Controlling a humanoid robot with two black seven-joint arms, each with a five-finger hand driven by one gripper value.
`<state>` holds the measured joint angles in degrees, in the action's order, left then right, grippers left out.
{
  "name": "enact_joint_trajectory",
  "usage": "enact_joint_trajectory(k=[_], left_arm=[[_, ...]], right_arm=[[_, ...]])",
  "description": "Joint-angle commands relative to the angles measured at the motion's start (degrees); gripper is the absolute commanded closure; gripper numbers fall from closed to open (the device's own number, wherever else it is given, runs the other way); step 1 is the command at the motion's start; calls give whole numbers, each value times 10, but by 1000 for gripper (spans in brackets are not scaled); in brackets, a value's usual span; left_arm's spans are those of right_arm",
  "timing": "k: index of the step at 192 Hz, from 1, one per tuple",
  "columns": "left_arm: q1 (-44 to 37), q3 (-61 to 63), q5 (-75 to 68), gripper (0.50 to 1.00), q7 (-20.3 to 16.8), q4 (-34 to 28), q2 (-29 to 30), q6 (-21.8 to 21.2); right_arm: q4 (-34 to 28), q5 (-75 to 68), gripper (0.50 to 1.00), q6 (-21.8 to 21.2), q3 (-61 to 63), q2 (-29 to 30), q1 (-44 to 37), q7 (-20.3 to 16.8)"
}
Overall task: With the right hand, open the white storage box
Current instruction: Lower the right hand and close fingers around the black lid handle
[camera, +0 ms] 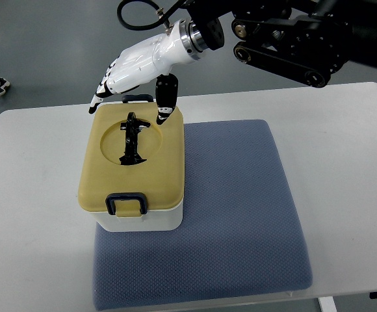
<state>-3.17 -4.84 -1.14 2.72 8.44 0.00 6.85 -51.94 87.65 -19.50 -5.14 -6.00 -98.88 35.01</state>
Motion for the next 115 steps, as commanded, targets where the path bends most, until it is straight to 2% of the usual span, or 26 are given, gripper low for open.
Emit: enact_joint_trajectory(k=[1,115], left_arm=[[0,0,0,500,0,0,0,0],[0,-1,0,500,0,0,0,0]], right_arm=[[10,18,566,22,-35,34,-10,0],[21,34,570,61,-73,45,-18,0]])
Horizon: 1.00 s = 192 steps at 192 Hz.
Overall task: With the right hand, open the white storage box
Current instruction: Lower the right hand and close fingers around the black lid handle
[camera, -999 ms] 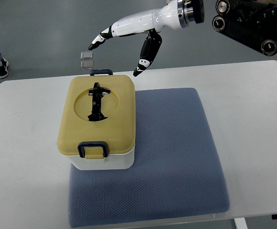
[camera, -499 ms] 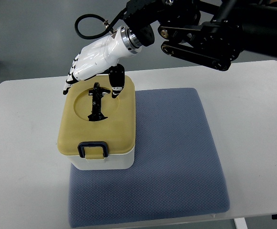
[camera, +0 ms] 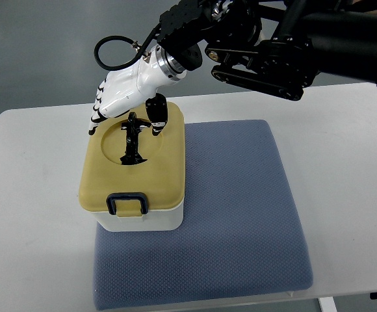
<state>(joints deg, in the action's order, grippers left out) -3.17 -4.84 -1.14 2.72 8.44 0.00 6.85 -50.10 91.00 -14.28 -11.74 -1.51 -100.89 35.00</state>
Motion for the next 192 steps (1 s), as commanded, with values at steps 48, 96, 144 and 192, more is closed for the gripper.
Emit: enact_joint_trajectory(k=[48,96,144,192], left_arm=[[0,0,0,500,0,0,0,0],[0,0,0,500,0,0,0,0],[0,0,0,500,0,0,0,0],[0,0,0,500,0,0,0,0]], right_arm=[[7,1,574,29,-19,1,7,0],[10,1,662,39,-19,3,14,0],[12,2,671,50,-21,10,23,0],[13,2,781,53,-21,10,26,0]])
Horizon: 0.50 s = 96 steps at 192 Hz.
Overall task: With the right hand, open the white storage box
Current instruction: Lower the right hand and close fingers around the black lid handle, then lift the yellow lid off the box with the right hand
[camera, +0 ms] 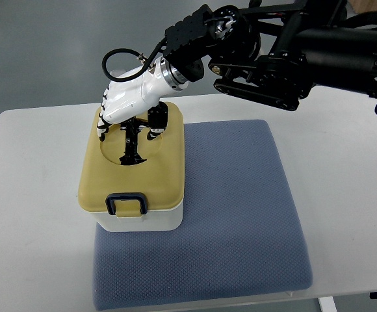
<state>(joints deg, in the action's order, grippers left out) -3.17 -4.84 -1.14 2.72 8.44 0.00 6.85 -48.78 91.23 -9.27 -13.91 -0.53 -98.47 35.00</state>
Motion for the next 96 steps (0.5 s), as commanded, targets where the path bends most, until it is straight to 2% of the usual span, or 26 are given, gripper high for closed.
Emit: enact_joint_trajectory(k=[1,19,40,60,67,75,80,96], left_arm=[[0,0,0,500,0,0,0,0],[0,0,0,500,0,0,0,0],[0,0,0,500,0,0,0,0],[0,0,0,500,0,0,0,0],[0,0,0,500,0,0,0,0],[0,0,0,500,0,0,0,0],[0,0,0,500,0,0,0,0],[0,0,0,500,0,0,0,0]], right_arm=[[0,0,781,3,0,0,2,0],[0,0,852,5,0,1,2,0],[0,0,912,5,0,1,3,0],[0,0,928,5,0,1,2,0],[0,0,959,5,0,1,2,0],[0,0,971,5,0,1,2,0],[0,-1,1000,5,0,1,2,0],[0,-1,1000,5,1,1,2,0]])
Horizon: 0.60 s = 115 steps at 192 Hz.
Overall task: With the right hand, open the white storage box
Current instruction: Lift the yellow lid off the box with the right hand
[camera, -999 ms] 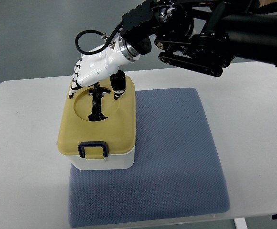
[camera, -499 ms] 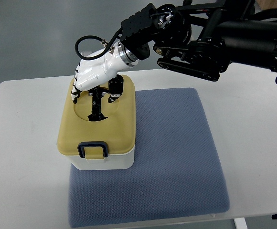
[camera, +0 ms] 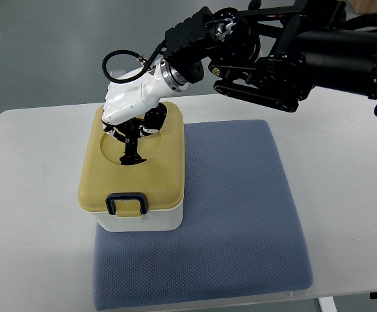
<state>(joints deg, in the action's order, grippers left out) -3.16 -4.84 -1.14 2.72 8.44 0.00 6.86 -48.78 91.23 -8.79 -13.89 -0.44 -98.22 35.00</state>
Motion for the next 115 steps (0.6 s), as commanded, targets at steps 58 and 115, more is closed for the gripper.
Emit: enact_joint_trajectory(k=[58,115], left_arm=[[0,0,0,500,0,0,0,-1],[0,0,0,500,0,0,0,0]], right_arm=[[0,-11,1000,-11,9,-11,-9,0],[-1,-25,1000,-33,53,-84,-43,0]])
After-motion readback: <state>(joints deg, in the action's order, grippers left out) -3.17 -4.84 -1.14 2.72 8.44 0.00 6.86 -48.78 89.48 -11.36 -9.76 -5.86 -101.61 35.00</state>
